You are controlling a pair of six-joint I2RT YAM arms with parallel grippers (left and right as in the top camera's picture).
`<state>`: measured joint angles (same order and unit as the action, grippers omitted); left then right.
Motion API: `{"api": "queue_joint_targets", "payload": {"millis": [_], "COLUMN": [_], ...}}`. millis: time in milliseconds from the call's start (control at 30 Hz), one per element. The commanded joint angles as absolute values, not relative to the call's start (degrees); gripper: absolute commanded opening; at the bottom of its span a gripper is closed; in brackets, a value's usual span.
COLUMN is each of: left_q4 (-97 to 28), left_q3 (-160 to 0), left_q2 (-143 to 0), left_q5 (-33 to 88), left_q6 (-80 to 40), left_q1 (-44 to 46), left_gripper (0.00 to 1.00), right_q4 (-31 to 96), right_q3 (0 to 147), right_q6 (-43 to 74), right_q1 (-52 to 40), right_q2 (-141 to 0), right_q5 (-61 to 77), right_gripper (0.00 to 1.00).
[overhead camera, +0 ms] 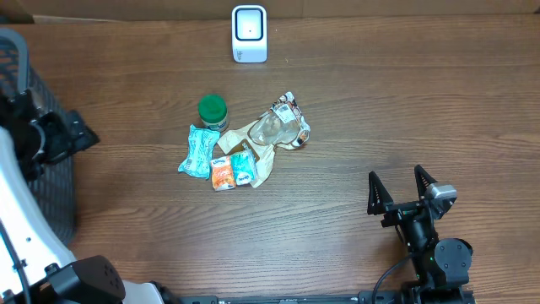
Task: Scan the item barcode
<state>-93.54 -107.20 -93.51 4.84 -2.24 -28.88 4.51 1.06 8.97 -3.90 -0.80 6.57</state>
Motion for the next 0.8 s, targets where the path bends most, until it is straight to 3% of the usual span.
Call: {"api": "queue_joint_targets", "payload": {"millis": [0, 267, 500, 633, 767], "left_q4": [-93.3, -92.5, -87.3, -80.8, -73.5], "left_q3": [-107.0, -107.0, -107.2, -107.2, -107.2], "left_q2": [-92.2, -92.2, -84.8, -78.7, -75.8], "left_q5": [6.9, 9.9, 21.8, 20.9, 11.1], "left_q6": [4.2, 4.5, 15.6, 15.9, 15.9], "left_q1": [-36.7, -42.5, -34.4, -33.8, -34.6], "left_gripper": [1.00, 1.00, 1.00, 1.00, 1.00], "right_q4": [4.3, 4.3, 4.3, 4.3, 4.3], "right_q3": [0.5, 0.5, 0.5, 0.5, 0.5], "right_q6": [8.9, 8.9, 9.0, 8.9, 9.0], "right_q1": [-4.2, -4.2, -4.2, -4.2, -4.2], "right_q2": [-0.4, -0.4, -0.4, -0.4, -0.4], "right_q5": [6.0, 6.0, 6.0, 6.0, 6.0], "right_gripper": [1.00, 1.00, 1.00, 1.00, 1.00]}}
